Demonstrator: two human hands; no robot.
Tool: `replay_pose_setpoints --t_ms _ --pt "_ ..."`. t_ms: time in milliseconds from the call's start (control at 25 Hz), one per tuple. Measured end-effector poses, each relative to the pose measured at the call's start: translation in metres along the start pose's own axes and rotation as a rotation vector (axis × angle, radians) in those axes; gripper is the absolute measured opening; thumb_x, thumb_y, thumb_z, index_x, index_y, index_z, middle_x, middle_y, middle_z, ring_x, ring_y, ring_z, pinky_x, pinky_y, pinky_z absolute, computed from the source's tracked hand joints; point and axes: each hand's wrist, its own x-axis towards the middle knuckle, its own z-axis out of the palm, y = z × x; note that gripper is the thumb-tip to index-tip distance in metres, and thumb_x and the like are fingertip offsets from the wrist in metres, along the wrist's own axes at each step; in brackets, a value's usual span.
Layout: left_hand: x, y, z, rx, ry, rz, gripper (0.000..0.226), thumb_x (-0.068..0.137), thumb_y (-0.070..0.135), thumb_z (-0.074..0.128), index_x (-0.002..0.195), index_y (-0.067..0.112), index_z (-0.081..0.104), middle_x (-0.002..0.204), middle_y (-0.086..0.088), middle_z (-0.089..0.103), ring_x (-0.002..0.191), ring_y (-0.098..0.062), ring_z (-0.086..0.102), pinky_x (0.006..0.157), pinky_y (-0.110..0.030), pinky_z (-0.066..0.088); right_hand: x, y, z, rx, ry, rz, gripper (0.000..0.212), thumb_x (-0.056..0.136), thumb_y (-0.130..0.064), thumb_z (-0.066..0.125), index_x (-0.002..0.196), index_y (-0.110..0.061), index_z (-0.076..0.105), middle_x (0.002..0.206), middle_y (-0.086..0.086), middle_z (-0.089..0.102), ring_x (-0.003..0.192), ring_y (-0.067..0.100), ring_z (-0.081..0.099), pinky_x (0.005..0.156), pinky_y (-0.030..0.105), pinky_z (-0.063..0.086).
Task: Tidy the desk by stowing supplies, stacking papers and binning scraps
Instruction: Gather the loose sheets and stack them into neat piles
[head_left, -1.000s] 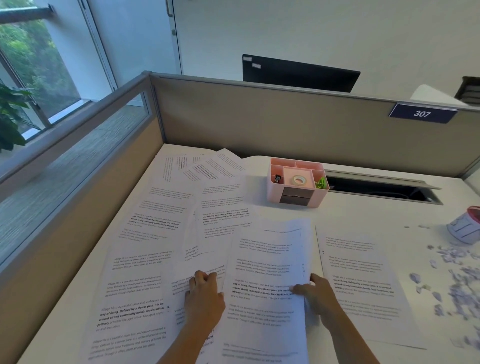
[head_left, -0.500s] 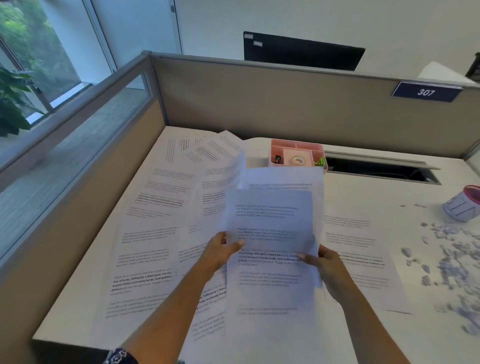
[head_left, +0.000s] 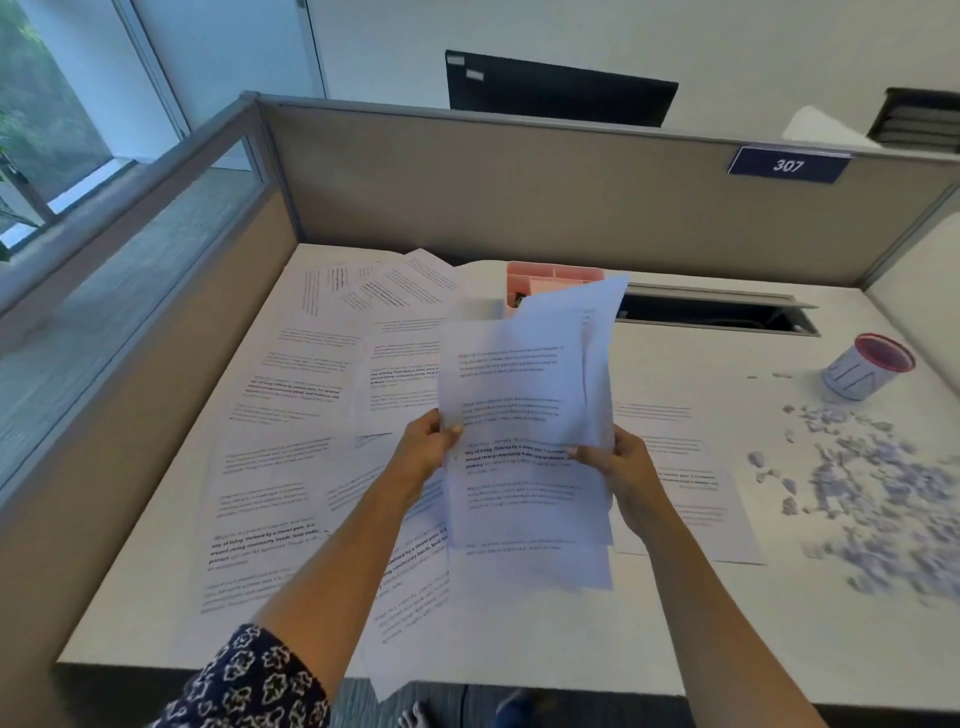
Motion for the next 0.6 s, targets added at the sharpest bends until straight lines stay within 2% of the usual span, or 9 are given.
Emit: replay_pose_setpoints --t_ms 160,240,360,480,600 --pt "0.000 0.008 -0.005 -0.187 0.022 0.015 0.024 0.096 0.014 0.056 0.120 0.016 0.059 0.110 0.001 0.067 0.097 -0.013 0.064 0.074 -0.025 0.051 0.001 -0.021 0.003 -0.038 -0.028 -0.074 0.036 0.071 -0.007 0.079 0.106 -0.006 0.069 0.101 0.012 0.075 0.092 0.033 0.071 0.076 0.042 0.059" --pt "0.005 0.016 -0.010 -0.274 0.012 0.031 0.028 0.095 0.014 0.058 0.123 0.017 0.060 0.115 0.001 0.067 0.104 -0.015 0.062 0.080 -0.029 0.050 0.004 -0.033 0.002 -0.073 -0.052 -0.108 0.034 0.076 -0.004 0.077 0.109 -0.005 0.069 0.103 0.011 0.074 0.094 0.030 0.070 0.079 0.042 0.058" --pt "0.015 0.030 -0.014 -0.324 -0.023 0.046 0.033 0.092 0.014 0.062 0.124 0.016 0.062 0.123 -0.003 0.066 0.113 -0.020 0.060 0.090 -0.037 0.048 0.014 -0.048 0.001 -0.250 -0.097 -0.163 0.030 0.081 0.001 0.071 0.109 -0.011 0.068 0.106 0.008 0.072 0.097 0.024 0.068 0.084 0.042 0.056" --pt "0.018 0.041 -0.013 -0.348 -0.063 0.076 0.032 0.089 0.010 0.062 0.121 0.016 0.064 0.119 -0.003 0.067 0.113 -0.021 0.060 0.092 -0.038 0.048 0.019 -0.057 0.004 -0.332 -0.097 -0.196 0.024 0.085 -0.005 0.067 0.109 -0.010 0.069 0.107 0.011 0.071 0.102 0.031 0.066 0.087 0.047 0.053" --pt "0.017 0.048 -0.010 -0.386 -0.110 0.108 0.030 0.090 0.007 0.058 0.114 0.020 0.067 0.114 0.001 0.069 0.111 -0.019 0.060 0.092 -0.036 0.048 0.020 -0.066 0.010 -0.401 -0.060 -0.280 0.019 0.087 -0.002 0.062 0.101 -0.008 0.074 0.102 0.009 0.073 0.105 0.027 0.064 0.088 0.043 0.050"
